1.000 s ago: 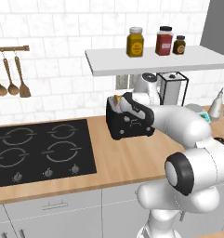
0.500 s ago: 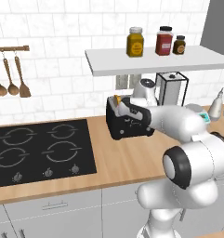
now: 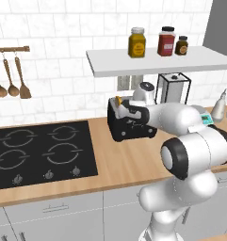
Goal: Start the toaster. Once the lever pops up, take the bread to the plate on the dining counter.
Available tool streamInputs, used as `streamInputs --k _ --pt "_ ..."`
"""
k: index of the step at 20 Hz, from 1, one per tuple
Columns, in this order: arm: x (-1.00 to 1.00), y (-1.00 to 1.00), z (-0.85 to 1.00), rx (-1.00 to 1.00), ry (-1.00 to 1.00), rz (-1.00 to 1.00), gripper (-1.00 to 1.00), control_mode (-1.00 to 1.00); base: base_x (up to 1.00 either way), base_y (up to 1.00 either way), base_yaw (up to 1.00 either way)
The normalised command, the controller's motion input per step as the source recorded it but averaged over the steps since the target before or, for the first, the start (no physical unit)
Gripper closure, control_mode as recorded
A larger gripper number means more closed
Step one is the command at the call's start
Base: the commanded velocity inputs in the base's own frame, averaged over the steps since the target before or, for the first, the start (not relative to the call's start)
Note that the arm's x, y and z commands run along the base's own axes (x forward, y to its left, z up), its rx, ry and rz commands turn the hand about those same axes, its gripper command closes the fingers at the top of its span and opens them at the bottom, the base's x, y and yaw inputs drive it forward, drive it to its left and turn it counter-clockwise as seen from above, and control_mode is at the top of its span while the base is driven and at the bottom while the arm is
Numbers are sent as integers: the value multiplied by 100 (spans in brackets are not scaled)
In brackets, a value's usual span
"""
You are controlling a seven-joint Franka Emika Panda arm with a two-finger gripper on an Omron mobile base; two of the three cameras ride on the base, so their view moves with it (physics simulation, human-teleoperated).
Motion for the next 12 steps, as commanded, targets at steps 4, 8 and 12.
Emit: streamInputs --k 4,8,12 --pt "20 0 -19 0 0 0 100 -100 0 0 0" --pt "14 0 -19 0 0 0 100 -100 0 0 0" --pt "2 0 -31 0 0 0 100 -100 0 0 0"
